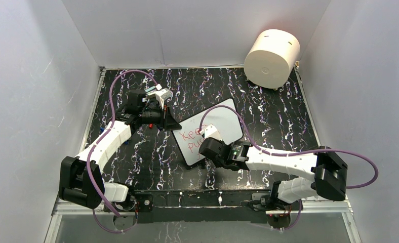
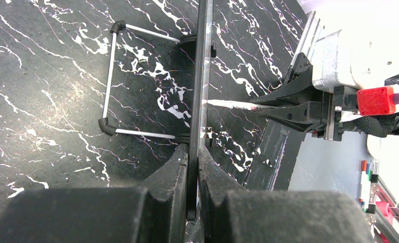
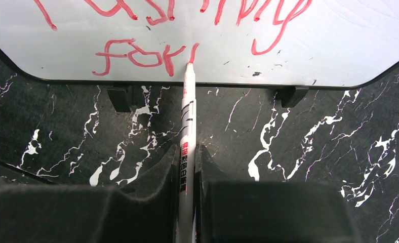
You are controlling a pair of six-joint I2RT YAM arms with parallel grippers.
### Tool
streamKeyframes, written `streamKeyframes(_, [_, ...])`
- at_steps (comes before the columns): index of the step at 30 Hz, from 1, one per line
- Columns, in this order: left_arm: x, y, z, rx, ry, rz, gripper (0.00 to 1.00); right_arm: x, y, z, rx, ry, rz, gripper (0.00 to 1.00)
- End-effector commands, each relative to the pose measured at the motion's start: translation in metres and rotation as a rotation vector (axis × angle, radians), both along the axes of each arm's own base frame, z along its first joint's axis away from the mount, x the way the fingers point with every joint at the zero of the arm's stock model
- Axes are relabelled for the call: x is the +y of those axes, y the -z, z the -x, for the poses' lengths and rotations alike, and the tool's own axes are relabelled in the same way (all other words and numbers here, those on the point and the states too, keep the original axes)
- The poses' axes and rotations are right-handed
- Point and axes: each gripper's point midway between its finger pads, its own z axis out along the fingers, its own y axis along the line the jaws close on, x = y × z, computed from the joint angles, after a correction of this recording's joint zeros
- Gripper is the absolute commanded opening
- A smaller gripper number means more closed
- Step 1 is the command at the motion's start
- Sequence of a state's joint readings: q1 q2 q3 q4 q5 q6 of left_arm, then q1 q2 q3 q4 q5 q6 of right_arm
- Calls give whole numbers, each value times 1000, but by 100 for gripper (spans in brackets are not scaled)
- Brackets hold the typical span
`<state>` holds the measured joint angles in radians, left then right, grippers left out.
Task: Write a sentence on the whiteboard
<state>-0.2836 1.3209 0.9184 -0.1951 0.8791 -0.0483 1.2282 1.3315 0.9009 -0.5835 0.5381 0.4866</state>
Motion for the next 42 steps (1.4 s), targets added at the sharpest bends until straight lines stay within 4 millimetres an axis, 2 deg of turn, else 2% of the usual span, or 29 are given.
streamKeyframes(1, [13,35,-3,66,-68,-125,0,2,5,-2,5,15,-4,0])
streamKeyframes(13, [14,35,-3,65,-70,-127,0,3,0,-6,-16,27,-12,0])
streamKeyframes(22, [14,35,-3,63,-69,-124,0,3,-18,-17,-86,64,-50,0])
streamKeyframes(37, [14,35,-2,64,-69,-125,0,7,-34,-25,-135,80,-96,0])
streamKeyframes(42, [13,35,-2,63,-69,-124,0,8,-32,-24,-130,73,-90,0])
